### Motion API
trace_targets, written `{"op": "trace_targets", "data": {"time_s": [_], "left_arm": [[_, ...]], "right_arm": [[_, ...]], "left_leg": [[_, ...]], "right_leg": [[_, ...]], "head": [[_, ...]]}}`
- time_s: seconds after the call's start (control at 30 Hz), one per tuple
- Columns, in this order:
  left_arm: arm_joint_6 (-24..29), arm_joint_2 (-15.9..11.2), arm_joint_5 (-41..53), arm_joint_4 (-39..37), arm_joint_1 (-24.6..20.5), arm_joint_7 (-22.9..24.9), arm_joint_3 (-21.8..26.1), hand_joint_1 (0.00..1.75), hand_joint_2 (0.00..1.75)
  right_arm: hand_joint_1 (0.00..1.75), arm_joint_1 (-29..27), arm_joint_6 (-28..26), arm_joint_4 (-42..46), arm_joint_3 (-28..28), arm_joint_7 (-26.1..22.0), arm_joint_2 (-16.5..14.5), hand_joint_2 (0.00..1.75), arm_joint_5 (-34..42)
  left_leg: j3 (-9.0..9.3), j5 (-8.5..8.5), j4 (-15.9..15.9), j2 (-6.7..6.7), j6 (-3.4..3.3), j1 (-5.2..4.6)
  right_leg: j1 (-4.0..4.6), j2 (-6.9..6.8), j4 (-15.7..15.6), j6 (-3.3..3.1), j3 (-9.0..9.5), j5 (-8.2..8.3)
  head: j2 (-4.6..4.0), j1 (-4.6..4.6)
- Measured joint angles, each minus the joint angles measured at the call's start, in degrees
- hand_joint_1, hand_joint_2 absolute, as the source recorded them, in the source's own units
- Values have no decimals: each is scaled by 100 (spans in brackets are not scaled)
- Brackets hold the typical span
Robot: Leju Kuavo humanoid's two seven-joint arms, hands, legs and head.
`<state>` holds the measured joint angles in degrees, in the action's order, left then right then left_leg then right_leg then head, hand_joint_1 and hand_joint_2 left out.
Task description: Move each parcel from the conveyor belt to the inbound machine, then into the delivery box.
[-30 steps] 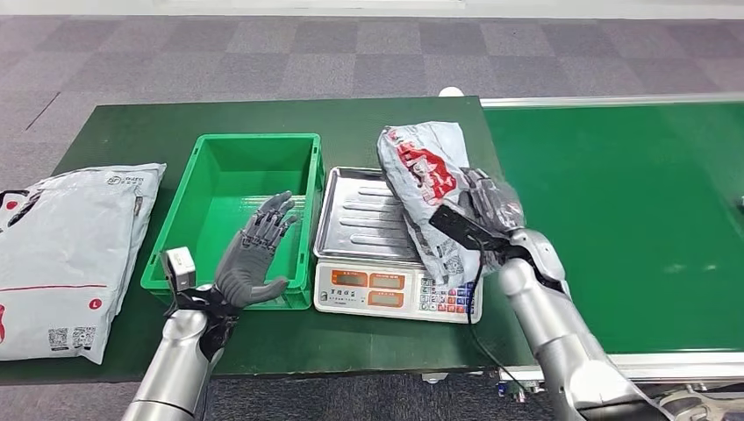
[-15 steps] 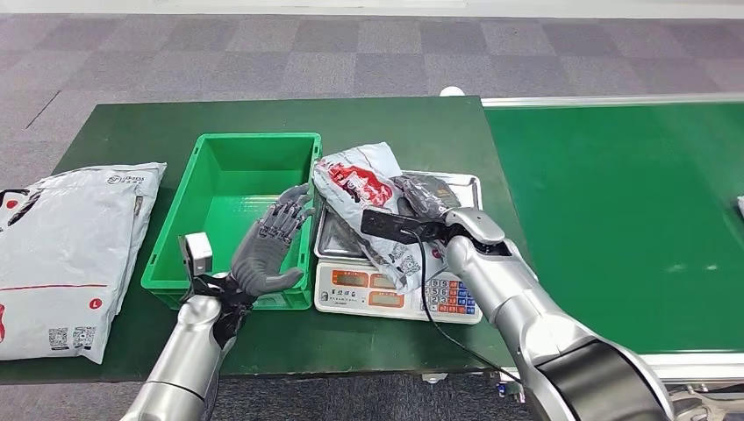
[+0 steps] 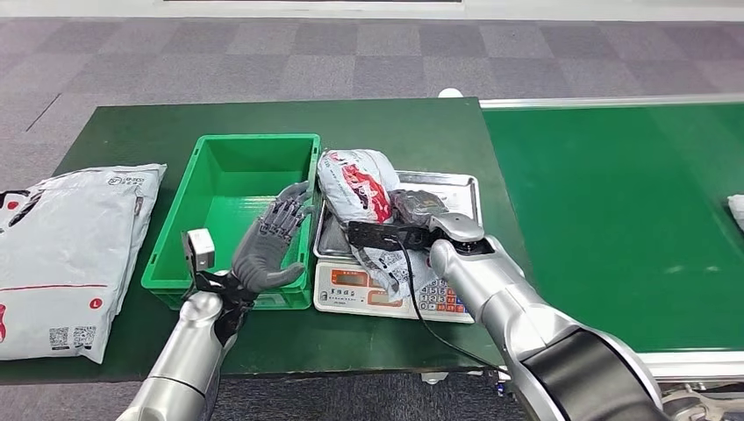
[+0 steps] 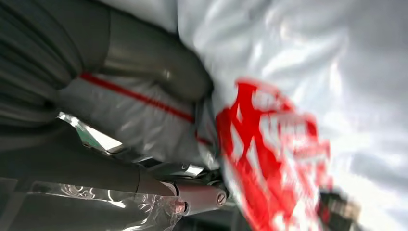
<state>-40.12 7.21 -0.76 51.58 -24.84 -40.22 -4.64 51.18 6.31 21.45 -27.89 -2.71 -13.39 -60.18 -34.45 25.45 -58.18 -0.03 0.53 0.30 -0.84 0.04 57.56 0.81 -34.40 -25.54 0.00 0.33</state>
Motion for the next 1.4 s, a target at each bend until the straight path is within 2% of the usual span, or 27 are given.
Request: {"op": "trace_targets", "data": {"time_s": [0.07,0.2,0.3,0.37,0.47,0.67,0.73,0.83,0.93,1.13,1.3,1.4], "left_arm": [[28,-32,-17,51,74,0,2,0,175],[59,-122,-33,237,273,0,21,0,175],[74,-187,-32,402,428,-1,86,0,175],[82,-228,-31,505,528,-2,152,0,175],[85,-273,-31,604,607,-2,210,0,175],[99,-294,-28,701,663,-2,271,0,175],[127,-297,-23,718,678,-2,290,0,175],[255,-313,78,737,701,-2,300,0,175],[548,-345,244,712,705,-2,298,0,175],[1278,-368,499,430,578,-3,275,0,175],[2739,-39,1185,-143,52,2,116,0,175],[3069,175,1444,-377,-220,-1,-99,0,175]], "right_arm": [[0,-25,-250,26,16,-198,16,175,260],[0,-282,-558,411,197,-1260,173,175,1137],[0,-709,-709,1139,391,-1857,421,175,1708],[0,-1071,-731,1763,530,-2086,620,175,2070],[0,-1421,-731,2368,672,-2193,817,175,2268],[0,-1777,-817,3038,778,-2242,1007,175,2302],[0,-1958,-1127,3333,813,-2242,1092,175,2231],[0,-2317,-2016,3886,926,-2232,1250,175,1940],[0,-2693,-2557,4390,1104,-2383,1375,175,1985],[0,-3137,-2799,5043,1424,-2713,1423,175,2450],[0,-3304,-2786,5477,1571,-2852,1380,175,2777],[0,-3322,-2760,5589,1576,-2857,1321,175,2758]], "left_leg": [[0,-1,0,0,1,0],[-3,-1,-1,-2,1,-1],[-9,0,-2,-15,0,-1],[-16,2,-2,-23,0,-1],[-22,7,-1,-21,-1,-1],[-20,8,-2,-17,0,-1],[-20,7,-2,-18,0,-1],[-23,8,-2,-21,-1,-1],[-25,12,-2,-19,-3,-2],[-23,14,-2,-8,-2,-4],[-24,7,-3,-17,-3,-4],[-23,6,-3,-12,-5,-7]], "right_leg": [[0,-1,0,-1,0,2],[-1,-1,0,-3,-3,4],[0,-13,-2,-2,-4,0],[-1,-20,-2,-2,-6,-4],[-1,-17,-2,-2,-14,-5],[0,-12,-2,-2,-17,-5],[0,-14,-2,-2,-17,-5],[-1,-19,-2,-2,-17,-6],[-2,-17,-3,-1,-18,-8],[-3,-8,-4,0,-26,-7],[-3,-18,-3,1,-19,-2],[-6,-14,-3,3,-17,1]], "head": [[0,1],[0,0],[0,1],[0,1],[0,2],[0,0],[0,0],[0,0],[0,1],[0,0],[0,1],[0,1]]}}
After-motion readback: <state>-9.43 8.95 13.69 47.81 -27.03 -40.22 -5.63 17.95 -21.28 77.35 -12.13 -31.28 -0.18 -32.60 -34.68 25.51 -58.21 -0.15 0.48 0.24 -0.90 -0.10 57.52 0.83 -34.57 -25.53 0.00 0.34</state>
